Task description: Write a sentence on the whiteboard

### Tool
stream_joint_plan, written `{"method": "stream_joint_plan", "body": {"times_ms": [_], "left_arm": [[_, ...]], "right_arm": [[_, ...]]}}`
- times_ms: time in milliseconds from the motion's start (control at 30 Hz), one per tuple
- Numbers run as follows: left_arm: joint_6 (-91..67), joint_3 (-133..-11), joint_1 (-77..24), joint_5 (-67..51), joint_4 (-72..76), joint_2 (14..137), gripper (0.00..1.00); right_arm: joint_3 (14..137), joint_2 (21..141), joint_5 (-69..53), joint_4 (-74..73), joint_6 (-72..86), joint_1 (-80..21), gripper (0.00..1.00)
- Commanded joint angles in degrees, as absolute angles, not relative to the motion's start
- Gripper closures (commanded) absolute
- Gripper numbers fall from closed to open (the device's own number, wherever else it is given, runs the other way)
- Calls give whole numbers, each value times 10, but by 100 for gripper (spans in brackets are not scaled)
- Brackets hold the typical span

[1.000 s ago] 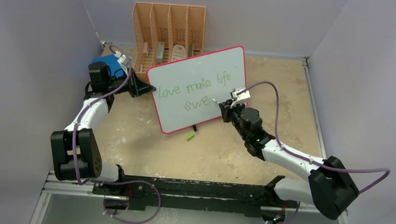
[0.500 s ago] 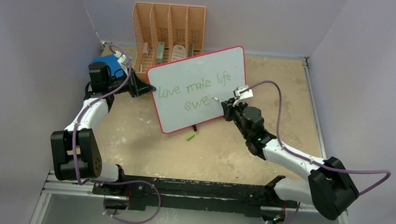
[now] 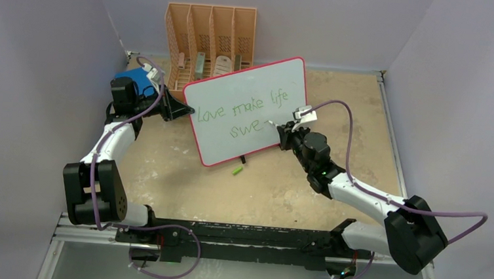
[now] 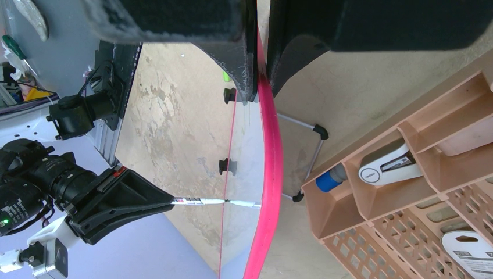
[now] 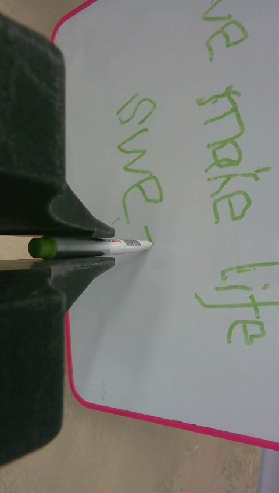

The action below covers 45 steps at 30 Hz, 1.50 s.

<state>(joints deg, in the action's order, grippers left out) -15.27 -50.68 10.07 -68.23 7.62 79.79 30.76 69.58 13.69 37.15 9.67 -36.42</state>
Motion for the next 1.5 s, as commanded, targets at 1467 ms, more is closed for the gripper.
{"method": "stream_joint_plan", "body": {"times_ms": [1467], "left_arm": [[-127, -517, 98, -675, 101, 779, 100]], "right_arm": [[354, 721, 73, 393, 67, -356, 100]]}}
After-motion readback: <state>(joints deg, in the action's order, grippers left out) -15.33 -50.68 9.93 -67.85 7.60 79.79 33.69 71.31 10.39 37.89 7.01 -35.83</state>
